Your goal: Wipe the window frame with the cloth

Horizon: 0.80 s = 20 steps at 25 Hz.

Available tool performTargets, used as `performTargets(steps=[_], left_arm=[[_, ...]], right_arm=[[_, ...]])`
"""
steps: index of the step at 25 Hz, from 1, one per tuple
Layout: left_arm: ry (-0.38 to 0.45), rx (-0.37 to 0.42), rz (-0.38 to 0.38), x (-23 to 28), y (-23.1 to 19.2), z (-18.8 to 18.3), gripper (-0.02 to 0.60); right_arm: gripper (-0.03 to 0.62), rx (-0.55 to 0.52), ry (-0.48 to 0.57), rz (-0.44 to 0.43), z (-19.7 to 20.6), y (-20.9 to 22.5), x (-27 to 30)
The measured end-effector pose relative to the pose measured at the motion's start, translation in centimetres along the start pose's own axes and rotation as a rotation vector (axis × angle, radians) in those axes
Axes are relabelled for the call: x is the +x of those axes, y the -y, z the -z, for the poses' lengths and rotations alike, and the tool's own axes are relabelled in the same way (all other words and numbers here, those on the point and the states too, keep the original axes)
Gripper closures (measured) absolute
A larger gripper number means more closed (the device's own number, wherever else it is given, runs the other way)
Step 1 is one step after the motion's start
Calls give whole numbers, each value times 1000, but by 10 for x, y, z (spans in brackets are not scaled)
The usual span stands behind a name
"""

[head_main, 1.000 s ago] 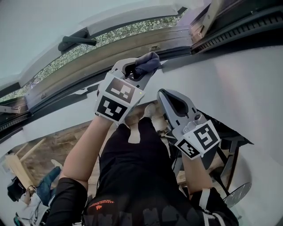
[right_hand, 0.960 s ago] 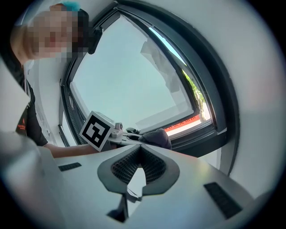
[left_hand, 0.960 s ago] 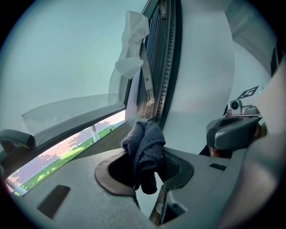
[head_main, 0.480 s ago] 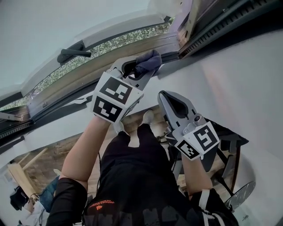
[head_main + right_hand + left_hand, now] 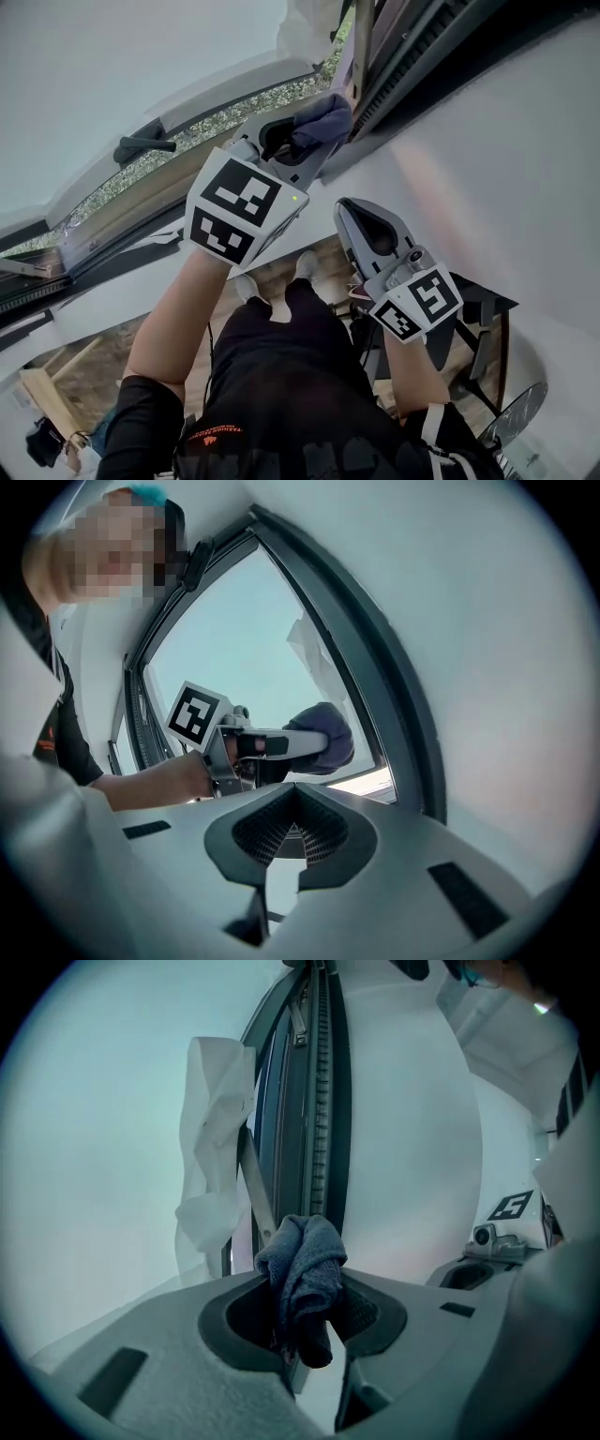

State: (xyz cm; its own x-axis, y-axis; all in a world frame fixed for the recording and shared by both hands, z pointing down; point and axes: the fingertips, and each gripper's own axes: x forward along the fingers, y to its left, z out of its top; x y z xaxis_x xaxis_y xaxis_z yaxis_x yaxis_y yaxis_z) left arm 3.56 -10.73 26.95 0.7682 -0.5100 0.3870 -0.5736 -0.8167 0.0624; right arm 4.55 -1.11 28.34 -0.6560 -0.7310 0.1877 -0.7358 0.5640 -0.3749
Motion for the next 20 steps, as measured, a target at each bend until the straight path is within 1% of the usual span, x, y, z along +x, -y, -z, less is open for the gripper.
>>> performTargets(steps=[4,9,20], left_arm=[[21,17,12,9,6,-17,439],[30,24,24,19,11,-24,439],[20,2,23,38,11,-10,439]], right_arm=[[589,-3,3,7,-6,5,-6],[589,-5,0,15,-8,10,-12],[589,19,-26,11,6,22,-15]])
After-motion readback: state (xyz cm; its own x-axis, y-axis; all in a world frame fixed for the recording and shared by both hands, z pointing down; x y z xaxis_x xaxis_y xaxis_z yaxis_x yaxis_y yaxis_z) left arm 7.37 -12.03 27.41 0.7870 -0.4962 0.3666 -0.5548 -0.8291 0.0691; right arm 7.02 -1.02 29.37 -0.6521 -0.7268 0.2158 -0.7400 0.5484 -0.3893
